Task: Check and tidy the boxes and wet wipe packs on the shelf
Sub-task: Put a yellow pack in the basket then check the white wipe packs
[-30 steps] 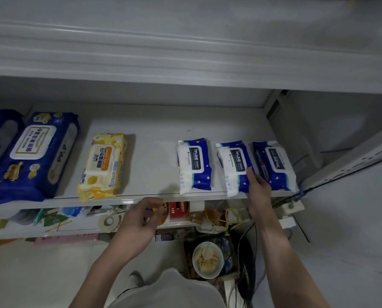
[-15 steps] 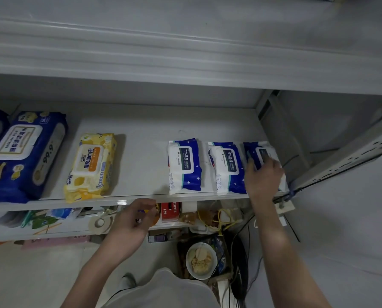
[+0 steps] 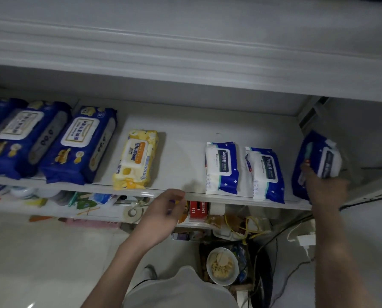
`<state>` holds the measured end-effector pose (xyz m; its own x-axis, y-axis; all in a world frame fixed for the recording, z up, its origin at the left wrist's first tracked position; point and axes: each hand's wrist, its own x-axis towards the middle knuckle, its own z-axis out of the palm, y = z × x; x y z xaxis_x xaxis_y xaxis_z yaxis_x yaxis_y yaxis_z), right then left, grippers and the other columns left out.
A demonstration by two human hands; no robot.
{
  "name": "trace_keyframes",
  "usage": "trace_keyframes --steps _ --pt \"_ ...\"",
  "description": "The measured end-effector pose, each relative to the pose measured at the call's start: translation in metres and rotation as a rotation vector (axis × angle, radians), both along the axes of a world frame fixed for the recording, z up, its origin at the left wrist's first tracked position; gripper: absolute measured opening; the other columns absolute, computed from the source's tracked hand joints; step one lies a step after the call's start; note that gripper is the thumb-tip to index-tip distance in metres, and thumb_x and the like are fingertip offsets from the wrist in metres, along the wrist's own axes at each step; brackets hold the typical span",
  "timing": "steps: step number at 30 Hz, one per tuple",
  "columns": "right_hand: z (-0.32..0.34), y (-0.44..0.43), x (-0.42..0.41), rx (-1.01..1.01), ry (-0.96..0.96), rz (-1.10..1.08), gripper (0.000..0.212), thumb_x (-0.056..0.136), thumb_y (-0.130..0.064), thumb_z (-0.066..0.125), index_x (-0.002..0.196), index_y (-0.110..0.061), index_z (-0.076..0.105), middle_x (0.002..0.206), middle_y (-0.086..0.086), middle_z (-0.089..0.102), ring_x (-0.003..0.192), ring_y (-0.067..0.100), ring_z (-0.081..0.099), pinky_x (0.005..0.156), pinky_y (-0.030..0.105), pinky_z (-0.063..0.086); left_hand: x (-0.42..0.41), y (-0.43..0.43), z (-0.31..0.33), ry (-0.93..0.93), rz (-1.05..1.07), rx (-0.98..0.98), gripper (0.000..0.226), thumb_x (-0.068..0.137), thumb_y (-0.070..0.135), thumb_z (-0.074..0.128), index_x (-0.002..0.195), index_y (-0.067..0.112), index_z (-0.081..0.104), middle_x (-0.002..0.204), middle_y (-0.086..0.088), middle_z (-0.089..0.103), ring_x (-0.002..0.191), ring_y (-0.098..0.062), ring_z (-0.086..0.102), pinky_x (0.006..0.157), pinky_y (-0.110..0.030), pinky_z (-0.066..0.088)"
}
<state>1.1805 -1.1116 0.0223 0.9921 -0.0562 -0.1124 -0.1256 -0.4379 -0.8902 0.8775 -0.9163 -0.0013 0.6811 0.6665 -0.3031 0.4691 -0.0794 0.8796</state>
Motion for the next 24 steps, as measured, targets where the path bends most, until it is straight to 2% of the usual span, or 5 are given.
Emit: trace_keyframes --steps 5,11,16,20,24 --pt "0.017 0.051 -0.085 0.214 0.059 0.267 0.085 0.070 -0.068 0.082 0.130 -0.012 0.060 0.116 0.009 0.075 0.095 0.022 0.077 0.080 0.043 0.065 0.008 0.015 0.023 -0.079 -0.013 0.056 0.020 0.102 0.032 0.055 0.120 0.028 0.062 0.111 0.020 0.064 0.097 0.003 0.062 0.076 -0.010 0.050" --pt "0.019 0.135 -0.181 0.228 0.150 0.500 0.072 0.080 -0.046 0.084 0.135 -0.017 0.048 0.113 -0.004 0.069 0.092 0.007 0.071 0.067 0.022 0.057 0.002 0.036 0.049 -0.281 0.106 -0.052 0.025 0.103 0.034 0.053 0.125 0.025 0.061 0.119 0.009 0.070 0.099 -0.007 0.071 0.078 -0.020 0.055" --pt "0.013 0.163 -0.229 0.334 0.073 0.668 0.052 0.077 -0.056 0.080 0.119 -0.052 0.051 0.125 -0.005 0.063 0.111 0.008 0.068 0.088 0.031 0.060 -0.020 0.051 0.055 -0.391 0.184 -0.251 0.034 0.101 0.036 0.053 0.127 0.016 0.062 0.117 0.001 0.073 0.100 -0.007 0.073 0.074 -0.018 0.057" --pt "0.013 0.165 -0.238 0.529 0.280 0.681 0.032 0.100 -0.033 0.064 0.129 -0.023 0.055 0.126 -0.002 0.068 0.101 -0.003 0.072 0.073 0.018 0.060 -0.039 0.064 0.046 -0.387 0.326 -0.300 0.036 0.095 0.037 0.063 0.124 0.016 0.061 0.119 -0.001 0.073 0.102 -0.012 0.074 0.074 -0.026 0.061" --pt "0.010 0.167 -0.237 0.557 0.346 0.674 0.030 0.098 -0.026 0.068 0.127 -0.026 0.060 0.128 0.000 0.072 0.112 0.017 0.073 0.070 0.023 0.061 -0.053 0.072 0.046 -0.445 0.334 -0.403 0.031 0.096 0.035 0.062 0.121 0.019 0.066 0.116 -0.001 0.075 0.108 -0.020 0.072 0.086 -0.038 0.059"
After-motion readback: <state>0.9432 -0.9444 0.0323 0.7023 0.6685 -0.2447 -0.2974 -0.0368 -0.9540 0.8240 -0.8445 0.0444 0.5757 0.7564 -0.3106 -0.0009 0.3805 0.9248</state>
